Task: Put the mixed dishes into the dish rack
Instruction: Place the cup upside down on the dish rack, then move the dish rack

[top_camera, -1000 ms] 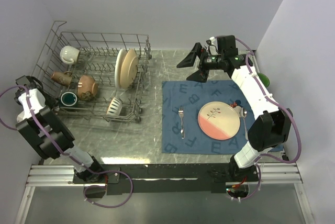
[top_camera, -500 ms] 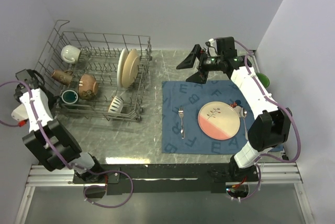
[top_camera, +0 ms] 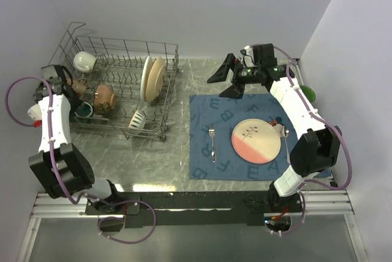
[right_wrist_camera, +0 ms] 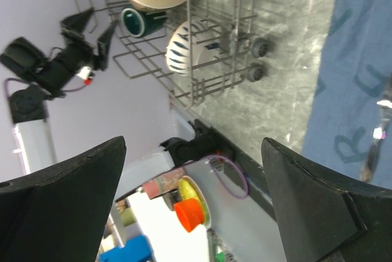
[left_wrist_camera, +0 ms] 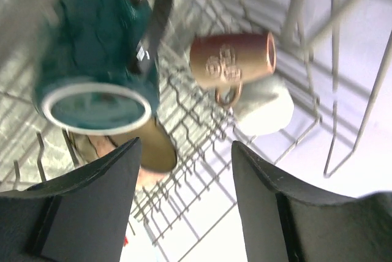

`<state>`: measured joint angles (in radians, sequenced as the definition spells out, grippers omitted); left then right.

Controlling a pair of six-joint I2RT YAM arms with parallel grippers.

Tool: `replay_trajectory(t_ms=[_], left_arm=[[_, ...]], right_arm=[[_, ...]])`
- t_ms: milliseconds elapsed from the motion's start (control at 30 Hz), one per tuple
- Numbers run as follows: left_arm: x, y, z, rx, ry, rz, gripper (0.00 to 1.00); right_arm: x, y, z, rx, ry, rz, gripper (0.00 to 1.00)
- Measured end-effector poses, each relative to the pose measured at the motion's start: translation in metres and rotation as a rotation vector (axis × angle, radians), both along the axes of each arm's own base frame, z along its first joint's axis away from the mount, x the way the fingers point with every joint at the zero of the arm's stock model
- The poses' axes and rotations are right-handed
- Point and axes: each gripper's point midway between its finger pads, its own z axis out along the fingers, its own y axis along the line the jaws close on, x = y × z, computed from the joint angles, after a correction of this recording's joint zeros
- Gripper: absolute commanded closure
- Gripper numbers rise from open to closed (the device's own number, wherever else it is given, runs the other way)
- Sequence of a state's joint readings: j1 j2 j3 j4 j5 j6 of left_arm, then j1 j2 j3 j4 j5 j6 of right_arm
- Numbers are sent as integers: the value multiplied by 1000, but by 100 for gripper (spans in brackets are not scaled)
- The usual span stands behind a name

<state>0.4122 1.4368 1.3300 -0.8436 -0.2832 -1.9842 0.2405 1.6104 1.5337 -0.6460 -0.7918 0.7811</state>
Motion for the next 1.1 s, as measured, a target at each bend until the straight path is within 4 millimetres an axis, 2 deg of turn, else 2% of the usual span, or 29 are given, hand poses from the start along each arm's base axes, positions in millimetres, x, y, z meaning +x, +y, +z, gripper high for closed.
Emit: replay_trajectory(t_ms=[67, 200, 300, 400, 533, 633, 700, 800, 867, 1033, 1100], left_arm=[[8, -10, 3, 7, -15, -31, 35], [21, -24, 20, 35, -52, -72, 35], [34, -25, 52, 84, -122, -77, 35], [42, -16, 86, 142, -209, -53, 35], [46, -6, 125, 220, -324, -14, 35], [45, -2, 154, 329, -376, -47, 31], [41, -1, 170, 422, -384, -84, 25], [34, -1, 188, 566, -363, -149, 18], [30, -3, 197, 690, -328, -223, 3], [35, -11, 213, 942, -253, -412, 1], [38, -14, 216, 1019, -218, -476, 1]], right_arm=[[1, -3, 4, -45, -25, -1, 0], [9, -2, 29, -156, -178, 17, 0], [2, 13, 31, -250, -273, 67, 1], [-18, 39, 12, -349, -307, 161, 5], [-44, 77, -27, -457, -304, 292, 10], [-57, 99, -51, -522, -302, 361, 10], [-62, 113, -66, -561, -299, 394, 11], [-63, 133, -79, -593, -309, 423, 10], [-62, 145, -82, -598, -322, 434, 10], [-48, 170, -80, -596, -359, 425, 11], [-44, 175, -84, -602, -360, 424, 17]])
